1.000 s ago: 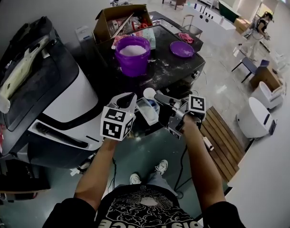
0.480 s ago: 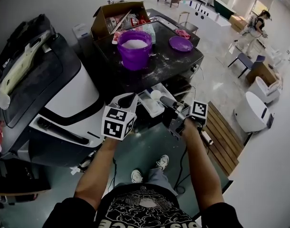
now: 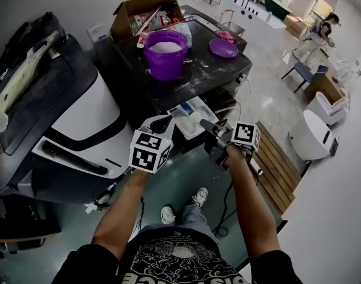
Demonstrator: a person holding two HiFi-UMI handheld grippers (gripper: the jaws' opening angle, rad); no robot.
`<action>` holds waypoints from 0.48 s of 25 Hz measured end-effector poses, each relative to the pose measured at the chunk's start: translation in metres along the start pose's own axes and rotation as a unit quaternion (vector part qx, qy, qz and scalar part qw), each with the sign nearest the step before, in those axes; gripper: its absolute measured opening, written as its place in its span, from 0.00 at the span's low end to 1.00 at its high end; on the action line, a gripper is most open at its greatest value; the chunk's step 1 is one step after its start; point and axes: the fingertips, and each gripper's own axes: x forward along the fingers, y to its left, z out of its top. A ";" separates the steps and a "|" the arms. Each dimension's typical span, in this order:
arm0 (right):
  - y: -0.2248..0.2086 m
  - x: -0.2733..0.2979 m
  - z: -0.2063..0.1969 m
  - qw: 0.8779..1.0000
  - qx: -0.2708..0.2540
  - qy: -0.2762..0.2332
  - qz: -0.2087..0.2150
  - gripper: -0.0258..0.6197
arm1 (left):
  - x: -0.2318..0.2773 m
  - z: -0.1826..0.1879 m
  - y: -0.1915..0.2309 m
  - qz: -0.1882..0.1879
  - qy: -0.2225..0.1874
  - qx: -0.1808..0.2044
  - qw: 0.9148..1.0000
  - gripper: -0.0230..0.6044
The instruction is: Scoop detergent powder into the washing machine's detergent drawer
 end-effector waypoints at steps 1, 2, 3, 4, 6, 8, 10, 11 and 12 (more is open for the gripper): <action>-0.002 0.000 0.000 1.000 -0.013 0.003 -0.013 0.09 | 0.000 -0.001 -0.001 -0.001 0.001 0.000 1.000 0.04; -0.004 0.000 0.000 0.999 -0.026 0.007 -0.025 0.08 | 0.001 -0.003 -0.003 -0.002 0.003 -0.001 1.000 0.04; -0.006 0.001 0.000 0.999 -0.040 0.012 -0.035 0.09 | 0.001 -0.004 -0.004 -0.003 0.004 -0.001 1.000 0.04; -0.007 0.002 -0.001 0.997 -0.053 0.018 -0.044 0.08 | 0.002 -0.006 -0.004 -0.003 0.005 -0.002 1.000 0.04; -0.009 0.004 -0.002 0.995 -0.079 0.031 -0.060 0.08 | 0.002 -0.008 -0.004 -0.003 0.007 -0.003 1.000 0.04; -0.011 0.006 -0.004 0.990 -0.106 0.043 -0.077 0.08 | 0.002 -0.010 -0.004 -0.002 0.009 -0.004 1.000 0.04; -0.013 0.007 -0.006 0.984 -0.138 0.057 -0.095 0.08 | 0.001 -0.011 -0.004 -0.001 0.009 -0.005 1.000 0.04; -0.014 0.008 -0.006 0.980 -0.154 0.064 -0.104 0.09 | 0.001 -0.012 -0.004 -0.001 0.009 -0.006 1.000 0.04; -0.014 0.009 -0.006 0.977 -0.170 0.069 -0.113 0.09 | 0.000 -0.012 -0.003 0.000 0.009 -0.006 1.000 0.04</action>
